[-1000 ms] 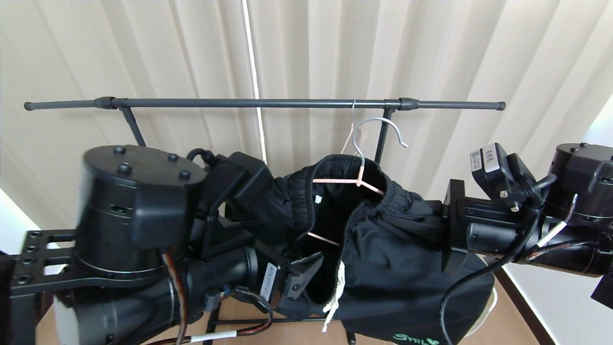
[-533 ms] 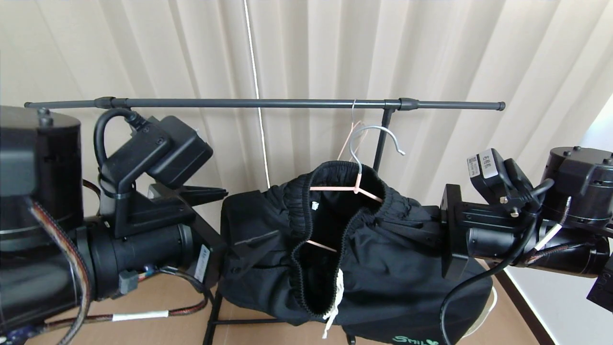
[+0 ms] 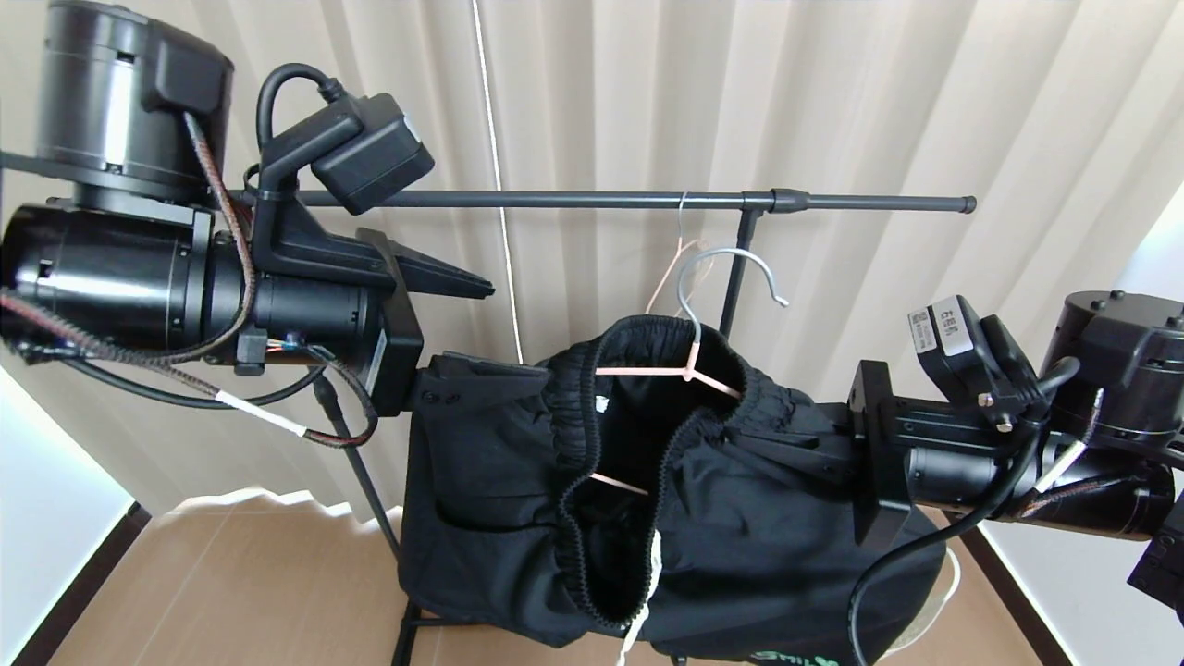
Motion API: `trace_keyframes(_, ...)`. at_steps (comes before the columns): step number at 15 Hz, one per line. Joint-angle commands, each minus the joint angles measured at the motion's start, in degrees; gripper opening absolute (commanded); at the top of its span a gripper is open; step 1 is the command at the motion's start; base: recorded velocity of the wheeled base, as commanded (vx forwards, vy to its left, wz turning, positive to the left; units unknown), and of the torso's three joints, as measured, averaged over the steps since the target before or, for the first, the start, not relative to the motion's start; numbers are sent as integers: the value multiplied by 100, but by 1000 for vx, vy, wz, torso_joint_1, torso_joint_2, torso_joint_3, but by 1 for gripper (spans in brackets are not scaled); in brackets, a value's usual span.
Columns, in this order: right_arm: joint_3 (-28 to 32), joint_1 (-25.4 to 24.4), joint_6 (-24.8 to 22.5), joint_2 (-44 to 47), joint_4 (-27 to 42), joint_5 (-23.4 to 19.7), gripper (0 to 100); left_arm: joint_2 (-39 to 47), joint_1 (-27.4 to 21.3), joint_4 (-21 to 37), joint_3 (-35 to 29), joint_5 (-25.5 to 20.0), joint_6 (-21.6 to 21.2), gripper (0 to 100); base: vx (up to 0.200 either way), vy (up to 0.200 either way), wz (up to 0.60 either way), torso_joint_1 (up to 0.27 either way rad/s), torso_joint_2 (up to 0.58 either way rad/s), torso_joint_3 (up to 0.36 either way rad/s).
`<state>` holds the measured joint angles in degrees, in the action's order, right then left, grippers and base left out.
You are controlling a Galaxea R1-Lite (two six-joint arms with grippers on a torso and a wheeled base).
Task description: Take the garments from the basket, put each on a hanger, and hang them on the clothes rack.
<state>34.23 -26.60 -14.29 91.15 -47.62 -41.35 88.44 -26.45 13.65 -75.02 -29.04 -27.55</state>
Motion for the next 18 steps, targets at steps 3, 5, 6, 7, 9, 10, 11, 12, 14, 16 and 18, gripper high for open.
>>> trace_keyframes(3, -4, -3, -4, 96, -2, -5, 0, 1070, 387, 1474, -1489, -919, -1182, 100, 0, 0, 0, 0, 0, 0)
trace_keyframes(5, -4, -3, -4, 114, -11, -5, 0, 1149, 378, 1755, -1586, -919, -1850, 100, 0, 0, 0, 0, 0, 0)
trace_keyframes(6, -13, -3, -13, 131, -11, -5, 0, 1184, 334, 1860, -1586, -919, -2079, 100, 0, 0, 0, 0, 0, 0)
trace_keyframes(7, -13, -3, -13, 140, -11, -5, 0, 1202, 264, 1860, -1577, -919, -2088, 100, 0, 0, 0, 0, 0, 0)
trace_keyframes(9, -39, -3, -13, 149, -11, -13, 0, 1290, 149, 1860, -1595, -928, -2096, 100, 0, 0, 0, 0, 0, 0)
trace_keyframes(10, -48, -3, -4, 140, -11, -22, 0, 1342, 70, 1851, -1586, -928, -2096, 100, 0, 0, 0, 0, 0, 0)
trace_keyframes(11, -39, -3, -4, 122, -11, -110, 0, 1351, 17, 1851, -1568, -928, -2096, 100, 0, 0, 0, 0, 0, 0)
trace_keyframes(12, -48, -3, -13, 105, -11, -259, 0, 1369, -27, 1843, -1542, -928, -2096, 100, 0, 0, 0, 0, 0, 0)
trace_keyframes(14, -57, -3, -13, 78, -11, -277, 0, 1404, -106, 1825, -1551, -937, -2088, 100, 0, 0, 0, 0, 0, 0)
trace_keyframes(16, -74, -12, -13, 70, -11, -286, 0, 1448, -246, 1808, -1568, -919, -2061, 100, 0, 0, 0, 0, 0, 0)
trace_keyframes(18, -92, -12, -13, -18, -11, -286, 0, 1509, -281, 1808, -1524, -911, -2053, 100, 0, 0, 0, 0, 0, 0)
